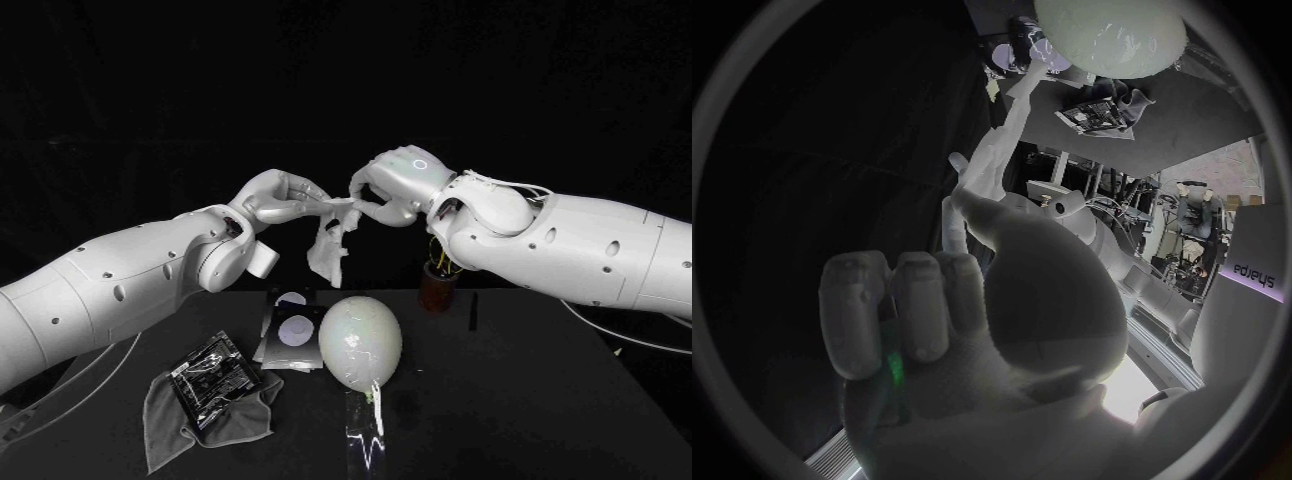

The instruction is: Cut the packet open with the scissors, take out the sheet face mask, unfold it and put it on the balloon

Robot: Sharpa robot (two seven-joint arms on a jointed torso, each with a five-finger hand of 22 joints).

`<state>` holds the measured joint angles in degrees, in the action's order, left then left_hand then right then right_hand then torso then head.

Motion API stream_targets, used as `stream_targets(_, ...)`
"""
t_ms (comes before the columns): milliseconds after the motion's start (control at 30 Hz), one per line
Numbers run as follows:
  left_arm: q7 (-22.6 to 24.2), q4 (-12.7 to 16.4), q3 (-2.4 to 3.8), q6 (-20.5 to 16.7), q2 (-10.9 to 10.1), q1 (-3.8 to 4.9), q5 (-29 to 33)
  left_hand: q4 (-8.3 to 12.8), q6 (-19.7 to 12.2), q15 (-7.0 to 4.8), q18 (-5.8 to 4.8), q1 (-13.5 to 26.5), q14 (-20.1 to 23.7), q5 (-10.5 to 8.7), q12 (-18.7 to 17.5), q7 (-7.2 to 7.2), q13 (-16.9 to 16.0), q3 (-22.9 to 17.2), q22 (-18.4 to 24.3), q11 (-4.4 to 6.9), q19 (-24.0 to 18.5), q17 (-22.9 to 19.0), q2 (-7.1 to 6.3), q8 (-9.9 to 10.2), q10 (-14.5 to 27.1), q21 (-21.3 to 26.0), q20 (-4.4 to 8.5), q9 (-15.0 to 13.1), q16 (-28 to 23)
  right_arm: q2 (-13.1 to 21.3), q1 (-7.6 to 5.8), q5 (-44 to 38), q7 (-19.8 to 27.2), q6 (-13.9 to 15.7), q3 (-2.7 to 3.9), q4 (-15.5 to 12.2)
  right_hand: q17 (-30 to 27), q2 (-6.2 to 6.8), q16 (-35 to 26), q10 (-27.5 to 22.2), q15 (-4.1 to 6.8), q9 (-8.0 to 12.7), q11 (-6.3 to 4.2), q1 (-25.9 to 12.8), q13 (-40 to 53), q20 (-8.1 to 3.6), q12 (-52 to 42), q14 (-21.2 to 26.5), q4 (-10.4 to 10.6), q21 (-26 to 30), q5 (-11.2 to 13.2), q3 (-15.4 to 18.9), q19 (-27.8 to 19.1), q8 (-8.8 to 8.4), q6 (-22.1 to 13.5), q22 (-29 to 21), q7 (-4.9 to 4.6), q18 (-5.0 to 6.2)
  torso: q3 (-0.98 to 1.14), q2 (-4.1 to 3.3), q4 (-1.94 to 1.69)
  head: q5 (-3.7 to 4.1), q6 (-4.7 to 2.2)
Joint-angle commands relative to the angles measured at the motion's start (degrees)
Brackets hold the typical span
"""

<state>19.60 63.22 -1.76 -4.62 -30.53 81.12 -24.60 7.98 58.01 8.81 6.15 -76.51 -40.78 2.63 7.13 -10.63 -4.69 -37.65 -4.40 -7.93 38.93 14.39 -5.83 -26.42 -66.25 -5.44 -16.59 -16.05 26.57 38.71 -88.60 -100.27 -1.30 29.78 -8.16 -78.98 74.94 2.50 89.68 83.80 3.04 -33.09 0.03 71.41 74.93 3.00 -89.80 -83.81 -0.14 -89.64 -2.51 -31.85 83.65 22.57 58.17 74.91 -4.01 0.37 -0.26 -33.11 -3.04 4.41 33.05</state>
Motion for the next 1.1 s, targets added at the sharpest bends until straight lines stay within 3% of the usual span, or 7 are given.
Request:
stream_targets(33,-3.7,-0.2,0.07,1.7,0.1,0.39,-1.7,-0.2,-0.2,-0.51,1.14,0.2,0.4,0.14,0.7,0.17,-0.3,0.0,0.0,0.31,0.4,0.5,-0.07,-0.3,-1.6,-0.3,-0.08,-6.7,0.9,0.0,0.04,4.1,-0.2,2.0,0.00,0.6,15.1,0.01,0.3,6.2,0.21,-0.2,-0.32,0.5,15.1,0.15,-0.2,-6.2,0.4,-0.4,-0.3,0.0,6.3,0.34,1.0,15.1,0.37,-0.37,-0.04,-0.03,0.02,0.07,-0.08)
stream_targets(367,-5.3,-0.7,0.05,1.8,0.4,0.76,-0.7,-0.2,-0.9,-1.38,1.19,-0.2,-1.3,0.12,2.2,0.62,-1.1,0.3,0.1,1.47,0.6,0.8,0.11,-0.4,-5.9,-0.1,-0.05,-7.8,2.1,-0.4,0.08,16.7,1.2,2.3,-0.01,1.9,15.1,0.03,0.3,6.2,0.24,-0.2,-0.33,0.5,15.1,0.14,-0.2,-6.2,0.4,-0.4,-0.3,0.0,6.3,0.32,0.9,15.1,0.33,-0.37,-0.04,-0.11,-0.01,-0.07,-0.16)
stream_targets(567,-5.1,-0.8,0.04,-0.2,0.6,0.91,0.7,1.4,0.5,-4.21,4.21,-1.2,-9.0,0.16,5.7,2.01,-3.1,1.8,-1.9,3.39,8.0,3.3,-1.06,-0.2,-9.5,-4.6,0.64,-8.6,7.8,-0.6,0.08,22.8,2.1,1.4,-0.01,2.6,15.1,0.08,0.3,6.2,0.27,-0.2,-0.32,0.6,15.1,0.11,-0.2,-6.2,0.5,-0.4,-0.3,0.0,6.3,0.28,0.9,15.1,0.28,-0.37,-0.08,-0.08,0.00,-0.11,-0.07)
stream_targets(767,-5.5,-0.7,0.03,-1.7,0.7,1.04,1.5,2.6,0.8,-4.92,4.22,-2.3,-9.7,0.13,8.4,2.20,-5.2,4.0,-3.9,3.68,11.1,5.4,-1.47,0.9,-8.1,-8.0,1.88,-8.6,11.6,-0.7,0.08,24.4,2.5,1.1,-0.02,2.7,15.1,0.13,0.3,6.2,0.29,-0.2,-0.32,0.7,15.1,0.10,-0.2,-6.2,0.5,-0.4,-0.3,0.0,6.3,0.26,0.8,15.1,0.26,-0.37,-0.09,-0.02,-0.02,-0.11,-0.05)
stream_targets(867,-6.4,-0.5,0.02,-2.1,0.7,1.08,1.6,2.9,-1.2,-5.54,4.17,-2.6,-10.6,0.16,11.9,2.32,-7.6,6.3,-5.9,3.88,13.1,7.3,-1.58,2.3,-8.7,-11.2,3.19,-8.3,15.0,-0.9,0.08,24.5,2.5,1.4,-0.03,2.7,15.1,0.13,0.3,6.2,0.29,-0.2,-0.32,0.7,15.1,0.10,-0.2,-6.2,0.5,-0.4,-0.3,0.0,6.3,0.26,0.8,15.1,0.26,-0.37,-0.05,0.01,-0.06,-0.12,-0.10)
stream_targets(933,-7.1,-0.4,0.01,-2.0,0.7,1.10,1.4,3.0,-1.8,-5.70,3.22,-3.2,-8.9,0.01,18.6,2.02,-12.8,9.2,-9.6,3.73,11.8,10.1,-0.54,4.0,-5.1,-15.8,4.49,-7.8,19.5,-1.0,0.09,24.4,2.4,1.7,-0.03,2.8,15.1,0.13,0.3,6.2,0.30,-0.2,-0.32,0.7,15.1,0.09,-0.2,-6.2,0.5,-0.4,-0.3,0.0,6.3,0.25,0.8,15.1,0.25,-0.37,-0.05,-0.02,-0.06,-0.11,-0.20)
stream_targets(1100,-9.7,0.1,-0.02,-1.7,0.8,1.12,0.6,2.8,-4.0,-5.48,2.99,-2.8,-8.4,0.14,24.4,1.24,-17.0,10.5,-12.3,3.16,10.6,11.4,-0.43,6.4,-2.4,-19.2,4.95,-6.6,22.3,-1.3,0.14,24.1,2.2,2.5,-0.03,3.0,15.1,0.14,0.3,6.2,0.30,-0.2,-0.32,0.7,15.1,0.09,-0.2,-6.2,0.5,-0.4,-0.3,0.0,6.3,0.25,0.8,15.1,0.25,-0.37,-0.08,-0.04,-0.06,-0.06,-0.25)
